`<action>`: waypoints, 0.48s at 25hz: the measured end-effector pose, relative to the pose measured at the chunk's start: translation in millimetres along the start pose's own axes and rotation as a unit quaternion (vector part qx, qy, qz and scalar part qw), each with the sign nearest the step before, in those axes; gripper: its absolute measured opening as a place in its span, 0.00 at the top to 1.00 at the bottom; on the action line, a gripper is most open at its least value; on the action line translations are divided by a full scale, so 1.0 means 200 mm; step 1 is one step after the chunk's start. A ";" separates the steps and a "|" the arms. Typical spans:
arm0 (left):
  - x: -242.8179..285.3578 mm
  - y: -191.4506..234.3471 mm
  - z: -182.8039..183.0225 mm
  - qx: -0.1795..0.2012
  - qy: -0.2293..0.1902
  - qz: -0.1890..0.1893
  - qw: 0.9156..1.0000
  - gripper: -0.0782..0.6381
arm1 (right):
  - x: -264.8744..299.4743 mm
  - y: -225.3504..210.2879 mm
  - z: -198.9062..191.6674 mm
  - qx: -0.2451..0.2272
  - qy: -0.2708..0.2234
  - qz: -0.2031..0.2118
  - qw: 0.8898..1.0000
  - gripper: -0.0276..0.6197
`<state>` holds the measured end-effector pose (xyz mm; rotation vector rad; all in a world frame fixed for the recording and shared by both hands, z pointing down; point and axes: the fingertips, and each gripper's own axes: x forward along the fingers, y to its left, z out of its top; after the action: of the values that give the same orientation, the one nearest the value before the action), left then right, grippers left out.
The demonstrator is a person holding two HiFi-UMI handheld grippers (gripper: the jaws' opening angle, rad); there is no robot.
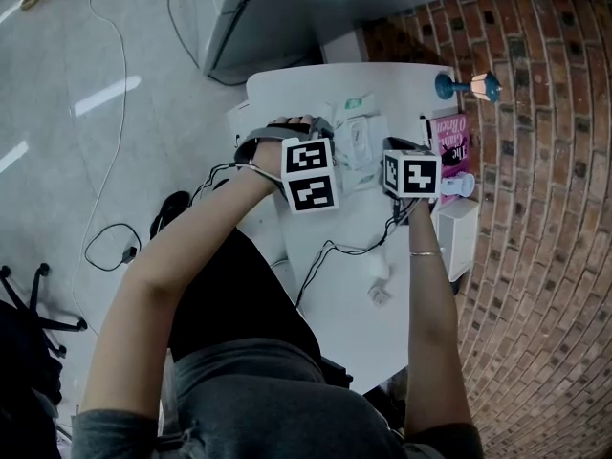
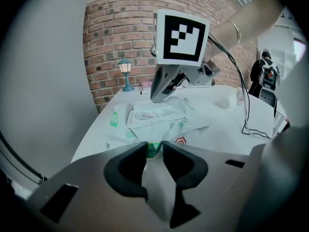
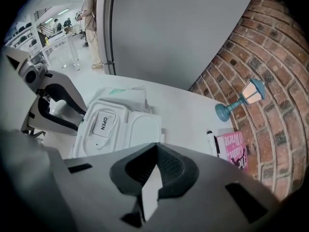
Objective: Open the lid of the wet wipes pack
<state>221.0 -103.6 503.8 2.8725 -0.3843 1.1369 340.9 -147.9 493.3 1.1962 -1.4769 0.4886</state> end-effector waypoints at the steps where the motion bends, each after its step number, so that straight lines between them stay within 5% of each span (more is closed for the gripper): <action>1: 0.00 0.00 0.00 0.000 0.000 0.000 1.000 0.72 | 0.00 0.00 0.00 -0.001 0.000 0.001 1.000 0.95; 12: 0.00 0.00 -0.01 0.000 -0.003 -0.005 1.000 0.72 | -0.01 0.01 0.00 0.014 -0.009 -0.007 1.000 0.95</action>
<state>219.9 -103.6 504.5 2.8756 -0.3706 1.1281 339.2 -147.6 492.3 1.2341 -1.4804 0.4911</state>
